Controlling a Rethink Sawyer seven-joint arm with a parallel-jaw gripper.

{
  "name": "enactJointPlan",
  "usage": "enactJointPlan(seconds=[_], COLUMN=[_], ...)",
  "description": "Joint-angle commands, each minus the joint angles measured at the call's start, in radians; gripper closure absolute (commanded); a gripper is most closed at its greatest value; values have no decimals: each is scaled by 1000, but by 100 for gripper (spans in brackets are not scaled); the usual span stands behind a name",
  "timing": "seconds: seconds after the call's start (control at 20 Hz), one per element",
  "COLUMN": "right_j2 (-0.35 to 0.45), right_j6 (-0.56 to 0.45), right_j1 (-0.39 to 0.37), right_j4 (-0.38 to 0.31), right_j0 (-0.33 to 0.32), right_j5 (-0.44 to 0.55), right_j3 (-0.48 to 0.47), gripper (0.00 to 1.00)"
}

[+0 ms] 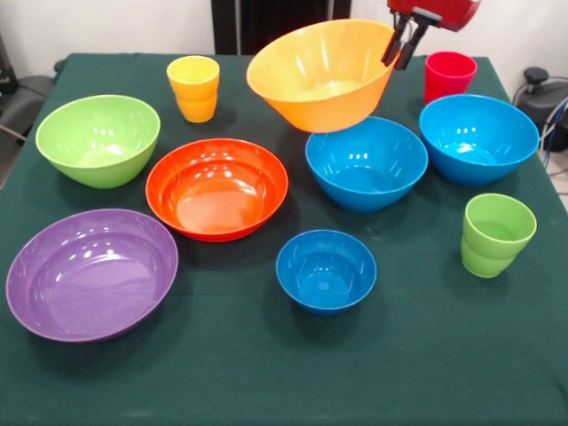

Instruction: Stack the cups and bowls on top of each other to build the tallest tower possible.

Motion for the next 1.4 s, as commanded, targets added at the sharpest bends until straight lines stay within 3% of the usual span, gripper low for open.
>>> enactJointPlan(seconds=[0.05, 0.4, 1.1, 1.4], right_j2=[24, 35, 58, 64], right_j6=[222, 168, 56, 48], right_j1=[42, 22, -77, -84], right_j4=[64, 94, 138, 141], right_j0=[41, 20, -25, -30], right_j5=[-59, -46, 114, 150], right_j3=[15, 7, -34, -55], gripper=[100, 100, 100, 100])
